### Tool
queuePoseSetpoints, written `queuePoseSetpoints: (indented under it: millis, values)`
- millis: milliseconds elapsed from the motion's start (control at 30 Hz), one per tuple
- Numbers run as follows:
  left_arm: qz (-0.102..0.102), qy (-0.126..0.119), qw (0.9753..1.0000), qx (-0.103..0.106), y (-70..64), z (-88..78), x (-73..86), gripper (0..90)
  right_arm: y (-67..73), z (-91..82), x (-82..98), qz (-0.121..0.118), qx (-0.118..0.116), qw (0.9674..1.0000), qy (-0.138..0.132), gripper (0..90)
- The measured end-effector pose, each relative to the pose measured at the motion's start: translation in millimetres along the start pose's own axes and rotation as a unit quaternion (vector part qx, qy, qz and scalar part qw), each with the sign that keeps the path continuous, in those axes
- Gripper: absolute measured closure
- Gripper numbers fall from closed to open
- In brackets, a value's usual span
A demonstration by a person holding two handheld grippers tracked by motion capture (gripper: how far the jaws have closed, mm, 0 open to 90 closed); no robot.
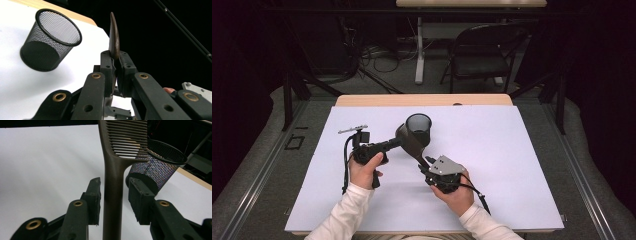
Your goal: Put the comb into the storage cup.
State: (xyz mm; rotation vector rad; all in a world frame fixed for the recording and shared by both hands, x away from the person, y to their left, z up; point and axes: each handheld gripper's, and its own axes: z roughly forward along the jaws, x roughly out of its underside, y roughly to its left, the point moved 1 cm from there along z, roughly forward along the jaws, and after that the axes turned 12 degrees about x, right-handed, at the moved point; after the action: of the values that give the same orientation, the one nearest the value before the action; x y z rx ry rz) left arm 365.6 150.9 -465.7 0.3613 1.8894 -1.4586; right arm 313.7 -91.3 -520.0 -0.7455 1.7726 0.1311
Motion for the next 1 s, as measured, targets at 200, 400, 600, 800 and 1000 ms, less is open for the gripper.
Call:
queuePoseSetpoints:
  millis: [200, 400, 600, 800, 1000]
  values:
    - [-0.002, -0.008, 0.9999, -0.008, 4.1, -3.5, -1.6, 84.0, -1.4, -0.5, -0.8, -0.002, -0.001, 1.0000, -0.001, 56.6]
    - [-0.001, -0.016, 0.9998, -0.015, 6.3, -7.4, -3.5, 84.0, -3.5, 0.6, -0.7, -0.008, -0.002, 0.9999, 0.010, 53.2]
    - [-0.001, -0.024, 0.9996, -0.016, 7.7, -11.9, -6.1, 84.1, -6.4, -0.8, -3.0, -0.007, 0.002, 0.9999, 0.009, 52.2]
    - [-0.001, -0.034, 0.9993, -0.019, 8.6, -17.7, -9.1, 84.0, -8.5, -1.6, -6.2, -0.003, -0.013, 0.9998, 0.015, 52.5]
    - [0.002, -0.046, 0.9987, -0.022, 8.7, -24.5, -12.6, 84.0, -9.5, -3.4, -8.6, -0.005, -0.016, 0.9998, 0.014, 52.7]
